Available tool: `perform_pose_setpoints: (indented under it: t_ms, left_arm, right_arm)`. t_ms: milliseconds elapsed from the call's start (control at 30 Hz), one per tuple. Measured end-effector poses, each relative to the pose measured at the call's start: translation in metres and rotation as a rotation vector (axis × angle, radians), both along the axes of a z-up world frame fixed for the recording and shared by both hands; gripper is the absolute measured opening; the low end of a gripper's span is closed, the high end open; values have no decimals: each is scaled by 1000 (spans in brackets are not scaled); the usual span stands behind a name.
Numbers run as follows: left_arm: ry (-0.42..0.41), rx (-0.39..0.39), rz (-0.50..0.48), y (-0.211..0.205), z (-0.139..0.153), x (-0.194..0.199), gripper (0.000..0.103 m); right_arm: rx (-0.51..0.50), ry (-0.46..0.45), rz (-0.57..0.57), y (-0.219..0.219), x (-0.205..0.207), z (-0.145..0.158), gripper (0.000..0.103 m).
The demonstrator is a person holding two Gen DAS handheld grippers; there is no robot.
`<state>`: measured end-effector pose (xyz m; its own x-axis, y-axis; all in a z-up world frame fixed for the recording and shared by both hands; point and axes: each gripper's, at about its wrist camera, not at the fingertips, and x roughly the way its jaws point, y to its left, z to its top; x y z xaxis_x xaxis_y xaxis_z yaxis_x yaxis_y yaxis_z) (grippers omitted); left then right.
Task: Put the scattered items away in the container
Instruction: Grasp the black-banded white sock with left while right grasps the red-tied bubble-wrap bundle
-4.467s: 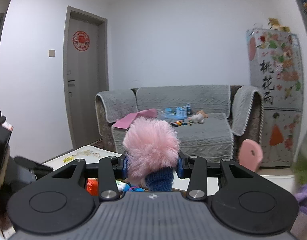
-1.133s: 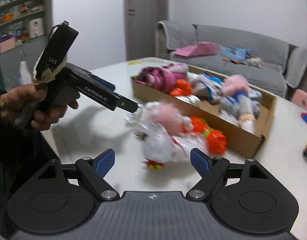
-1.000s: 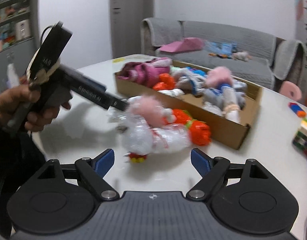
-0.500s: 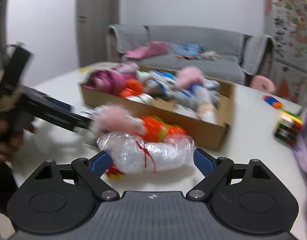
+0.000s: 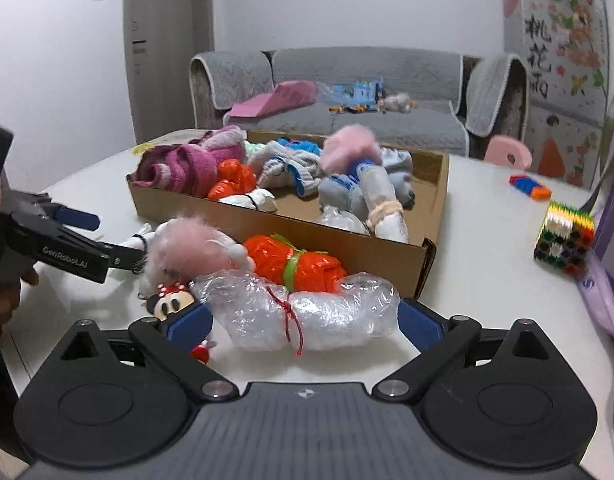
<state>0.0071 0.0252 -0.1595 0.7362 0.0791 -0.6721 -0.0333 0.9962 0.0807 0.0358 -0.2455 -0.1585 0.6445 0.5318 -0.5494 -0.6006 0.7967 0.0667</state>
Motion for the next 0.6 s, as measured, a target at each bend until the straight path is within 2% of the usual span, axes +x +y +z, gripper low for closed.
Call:
perform_pose_setpoints:
  t_ms: [133, 233, 333, 400, 467, 500, 600]
  left_arm:
    - [16, -60, 8, 5, -2, 8, 101]
    - [11, -61, 1, 3, -1, 8, 95]
    - [-6, -66, -16, 1, 2, 5, 74]
    - [-16, -74, -25, 1, 5, 1, 47]
    - [-19, -84, -30, 3, 6, -1, 33]
    - [-19, -91, -33, 3, 6, -3, 28]
    - [-18, -100, -36, 4, 7, -5, 28]
  right_arm:
    - [-1, 57, 0, -1, 6, -4, 86]
    - [-3, 62, 6, -1, 5, -4, 80]
    - [-8, 56, 9, -1, 3, -4, 79]
    - [-9, 55, 9, -1, 2, -3, 78]
    - [-8, 56, 8, -1, 2, -3, 78]
    - [-9, 56, 9, -1, 2, -3, 77]
    - [-8, 56, 9, -1, 1, -3, 77]
